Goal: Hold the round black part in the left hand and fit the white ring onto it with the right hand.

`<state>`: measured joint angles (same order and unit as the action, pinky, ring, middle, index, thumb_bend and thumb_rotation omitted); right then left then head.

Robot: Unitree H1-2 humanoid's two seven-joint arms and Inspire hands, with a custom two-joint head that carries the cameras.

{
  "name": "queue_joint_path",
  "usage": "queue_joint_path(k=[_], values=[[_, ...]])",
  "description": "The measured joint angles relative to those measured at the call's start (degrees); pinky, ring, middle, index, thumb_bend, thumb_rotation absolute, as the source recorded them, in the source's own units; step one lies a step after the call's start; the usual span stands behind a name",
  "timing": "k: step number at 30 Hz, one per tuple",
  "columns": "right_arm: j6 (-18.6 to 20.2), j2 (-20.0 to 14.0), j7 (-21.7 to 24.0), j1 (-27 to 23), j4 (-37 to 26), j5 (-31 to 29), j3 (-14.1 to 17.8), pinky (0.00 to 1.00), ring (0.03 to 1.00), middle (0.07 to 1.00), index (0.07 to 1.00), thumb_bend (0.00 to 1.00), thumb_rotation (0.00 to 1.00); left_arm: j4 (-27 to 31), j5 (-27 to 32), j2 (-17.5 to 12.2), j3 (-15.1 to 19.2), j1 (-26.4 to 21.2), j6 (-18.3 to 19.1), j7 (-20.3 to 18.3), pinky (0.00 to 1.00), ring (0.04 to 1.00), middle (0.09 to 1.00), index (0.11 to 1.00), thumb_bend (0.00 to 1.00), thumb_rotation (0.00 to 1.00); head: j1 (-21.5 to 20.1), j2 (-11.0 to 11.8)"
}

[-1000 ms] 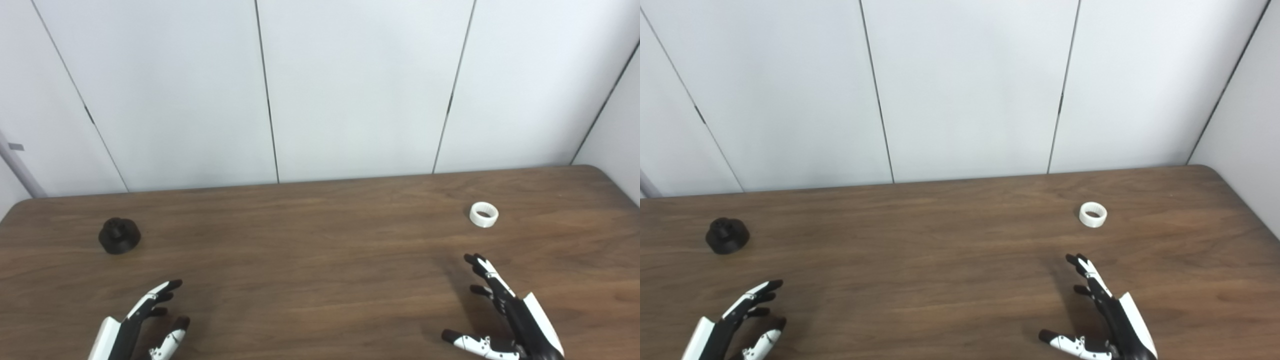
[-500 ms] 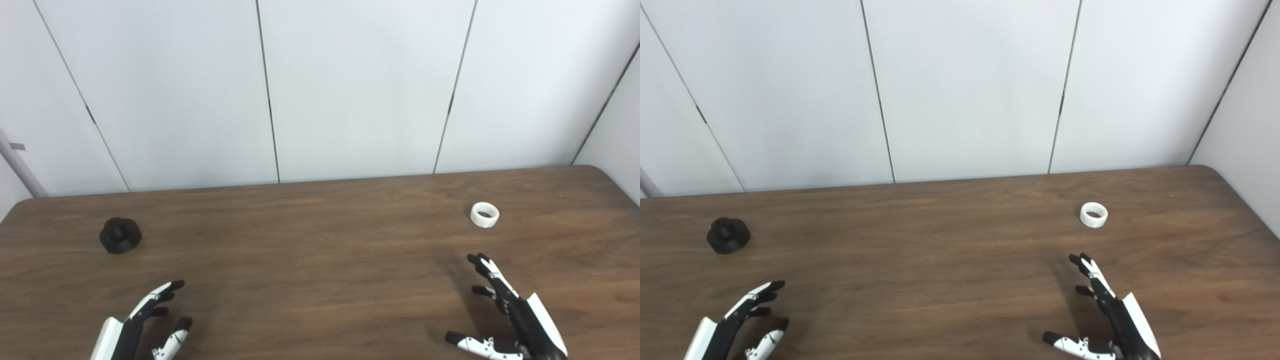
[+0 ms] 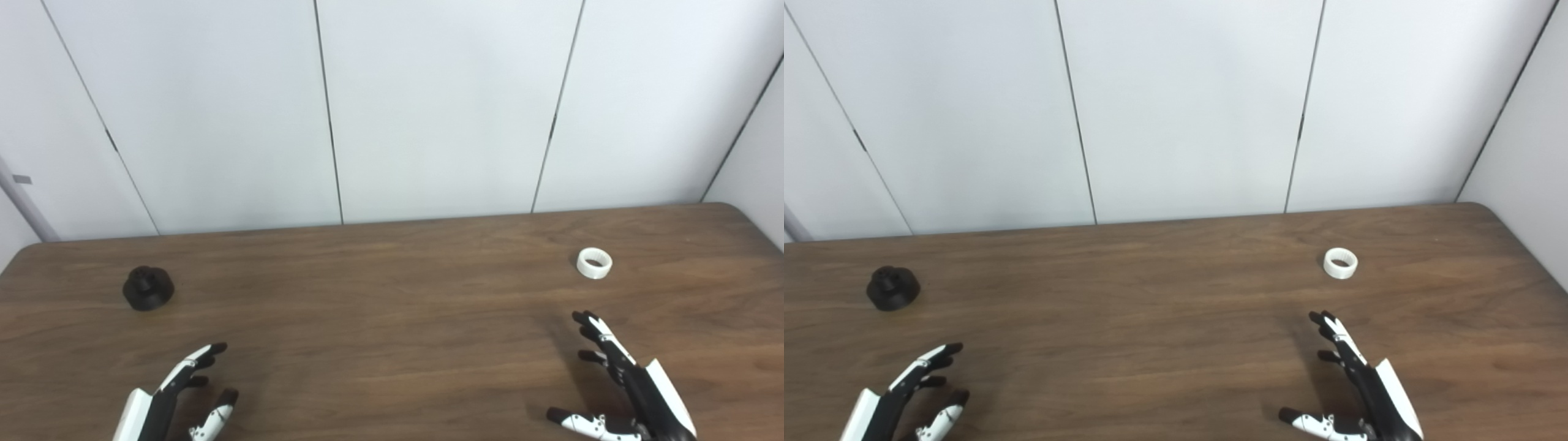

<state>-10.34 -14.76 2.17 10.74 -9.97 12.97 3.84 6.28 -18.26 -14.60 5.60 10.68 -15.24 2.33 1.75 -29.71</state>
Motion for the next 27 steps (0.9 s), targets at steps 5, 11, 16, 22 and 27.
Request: queue_joint_path(k=[5,11,16,22,27], values=[[-0.8,-0.5,0.0,-0.5,0.9,-0.5,0.5,0.81,0.942,0.991,0.929,0.52,0.00,-0.8,-1.1,4.8,4.9,-2.5,-1.3,8.0,0.82,0.895,0.893,0.745,0.68,0.15,2.3,1.4],[-1.1,-0.6,0.0,-1.1,1.6,-1.0,0.6,0.83,0.954,0.994,0.929,0.51,0.00,-2.9,-5.0,5.3,9.3,-5.9,-3.0,15.5,0.99,0.993,0.965,0.796,0.67,0.20,3.0,2.1],[-1.2,-0.7,0.1,-1.5,2.2,-1.4,0.7,0.83,0.957,1.000,0.940,0.51,0.00,-4.3,-6.2,3.8,12.5,-9.5,0.9,17.4,1.00,1.000,0.998,0.855,0.81,0.31,4.1,3.1],[-1.6,-1.8,0.1,-2.4,3.3,-2.0,0.7,0.82,0.954,1.000,0.940,0.52,0.00,-6.6,-6.1,-0.5,13.8,-14.7,5.8,17.3,1.00,1.000,1.000,0.934,0.95,0.38,6.2,3.8],[-1.6,-2.3,0.1,-2.7,3.9,-2.6,0.8,0.85,0.970,1.000,0.948,0.50,0.00,-10.2,-4.3,-4.0,13.2,-18.4,13.7,13.0,1.00,1.000,1.000,0.967,1.00,0.39,9.0,4.1]])
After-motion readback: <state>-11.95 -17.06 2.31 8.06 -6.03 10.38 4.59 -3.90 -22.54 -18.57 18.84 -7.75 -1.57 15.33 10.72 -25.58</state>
